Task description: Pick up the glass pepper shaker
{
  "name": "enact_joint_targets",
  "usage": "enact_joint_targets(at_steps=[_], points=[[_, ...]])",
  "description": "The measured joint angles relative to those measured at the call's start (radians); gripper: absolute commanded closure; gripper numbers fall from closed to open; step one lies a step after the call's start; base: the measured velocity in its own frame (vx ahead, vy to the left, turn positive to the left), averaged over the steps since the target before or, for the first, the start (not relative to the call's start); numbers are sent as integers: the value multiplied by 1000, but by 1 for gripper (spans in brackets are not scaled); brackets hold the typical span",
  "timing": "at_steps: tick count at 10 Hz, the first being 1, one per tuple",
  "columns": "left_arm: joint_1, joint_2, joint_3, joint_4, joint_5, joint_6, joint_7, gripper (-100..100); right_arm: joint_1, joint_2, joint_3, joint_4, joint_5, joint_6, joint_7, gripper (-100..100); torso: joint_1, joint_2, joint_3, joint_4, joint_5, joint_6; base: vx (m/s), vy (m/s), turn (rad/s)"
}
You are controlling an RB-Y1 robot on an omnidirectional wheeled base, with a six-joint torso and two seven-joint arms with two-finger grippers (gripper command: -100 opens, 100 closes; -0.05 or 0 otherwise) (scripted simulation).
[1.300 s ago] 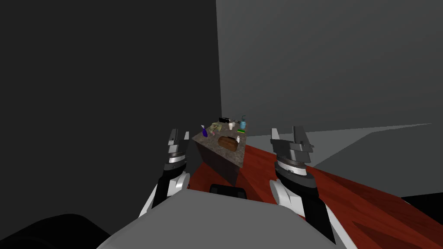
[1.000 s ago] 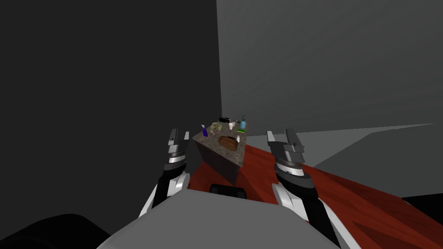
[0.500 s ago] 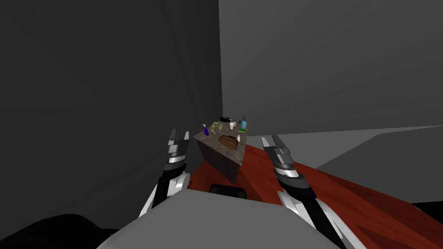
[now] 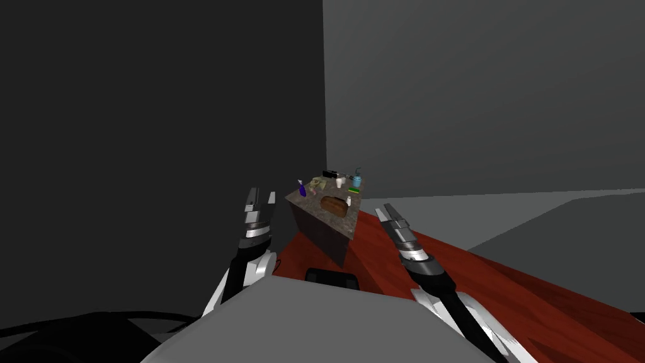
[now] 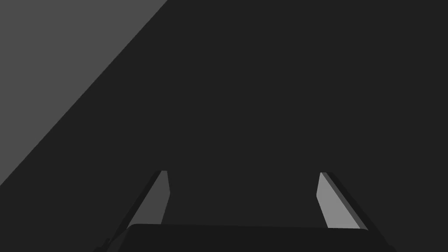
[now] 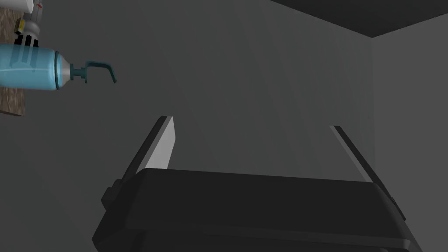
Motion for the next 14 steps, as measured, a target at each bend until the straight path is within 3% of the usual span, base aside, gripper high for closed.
enact_joint_targets(at_steps=[4,8,14], points=[[0,0,0,0,0,0,0,0,42,-113,0,52,-2,21,-32,-100,0,0,0,0,0,0,-34,-7,77],[0,0,0,0,0,0,0,0,59,-222,21,118,3,60,-54,-100,1,0,0,0,0,0,-34,-4,95],[0,0,0,0,0,0,0,0,113,-389,48,226,6,82,-82,-100,1,-2,-1,0,0,0,-23,-2,105]])
